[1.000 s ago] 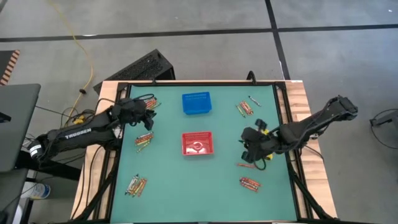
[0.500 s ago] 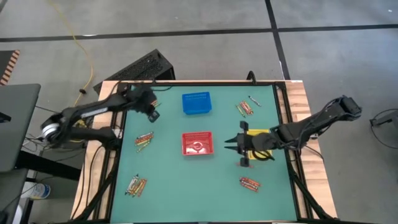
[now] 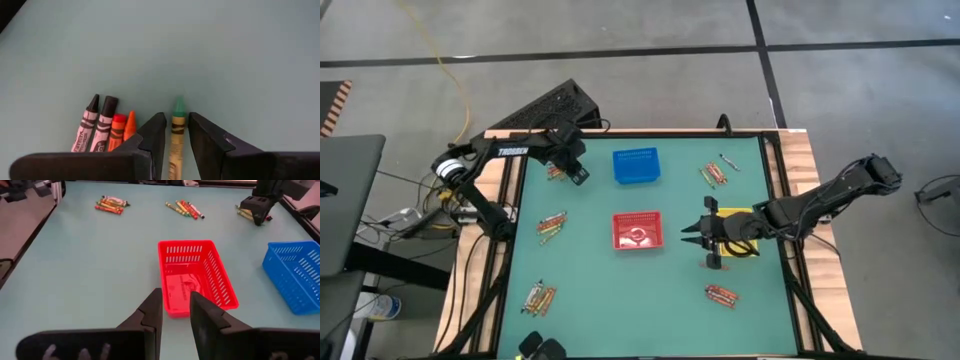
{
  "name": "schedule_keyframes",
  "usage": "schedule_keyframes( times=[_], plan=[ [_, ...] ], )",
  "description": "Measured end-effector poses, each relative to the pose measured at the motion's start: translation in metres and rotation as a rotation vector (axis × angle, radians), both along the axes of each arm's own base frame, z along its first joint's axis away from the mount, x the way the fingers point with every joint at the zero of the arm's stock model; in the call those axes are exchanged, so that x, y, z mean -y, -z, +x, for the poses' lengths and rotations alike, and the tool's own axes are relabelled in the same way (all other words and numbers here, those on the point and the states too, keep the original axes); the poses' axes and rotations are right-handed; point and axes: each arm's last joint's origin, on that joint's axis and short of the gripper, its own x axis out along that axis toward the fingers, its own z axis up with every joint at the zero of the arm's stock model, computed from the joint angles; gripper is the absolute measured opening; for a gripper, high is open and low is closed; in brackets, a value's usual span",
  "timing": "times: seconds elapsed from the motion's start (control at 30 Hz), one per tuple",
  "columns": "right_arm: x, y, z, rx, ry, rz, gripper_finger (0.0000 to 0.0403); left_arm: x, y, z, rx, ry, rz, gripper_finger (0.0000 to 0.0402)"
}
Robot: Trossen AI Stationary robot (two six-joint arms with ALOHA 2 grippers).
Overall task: Sort crayons
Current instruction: Put the green crayon into the red bin
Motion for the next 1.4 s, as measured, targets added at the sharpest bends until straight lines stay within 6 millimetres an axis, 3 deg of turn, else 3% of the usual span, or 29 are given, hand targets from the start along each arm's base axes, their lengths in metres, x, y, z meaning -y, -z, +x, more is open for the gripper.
schedule_keyframes(
  times=[0.2, 0.4, 0.57, 0.83, 0.97, 1.1, 1.4],
  plan=[
    [0.001, 0.0, 0.0, -0.006, -0.001, -0.009, 0.0092, 0.001, -0.001, -0.001, -0.013, 0.024, 0.006, 0.0075],
    [0.001, 0.001, 0.0, -0.012, -0.001, -0.011, 0.0092, 0.003, 0.001, -0.002, -0.033, 0.049, -0.022, 0.0016],
    [0.001, 0.001, 0.0, -0.013, -0.001, -0.011, 0.0092, 0.002, -0.002, 0.0, 0.002, 0.057, -0.002, 0.0012],
    [0.0, 0.002, -0.001, -0.017, 0.006, 0.003, 0.0092, 0.015, -0.039, 0.004, 0.181, 0.128, 0.053, 0.0012],
    [0.001, 0.002, -0.001, -0.017, 0.009, 0.003, 0.0092, 0.036, -0.066, 0.012, 0.387, 0.218, -0.003, 0.0012],
    [0.004, 0.001, 0.0, -0.017, 0.018, -0.006, 0.0092, 0.068, -0.083, 0.036, 0.54, 0.368, -0.047, 0.0011],
    [0.018, 0.001, 0.004, -0.013, 0.075, -0.012, 0.0092, 0.151, -0.091, 0.099, 0.748, 0.697, -0.028, 0.0011]
  ],
)
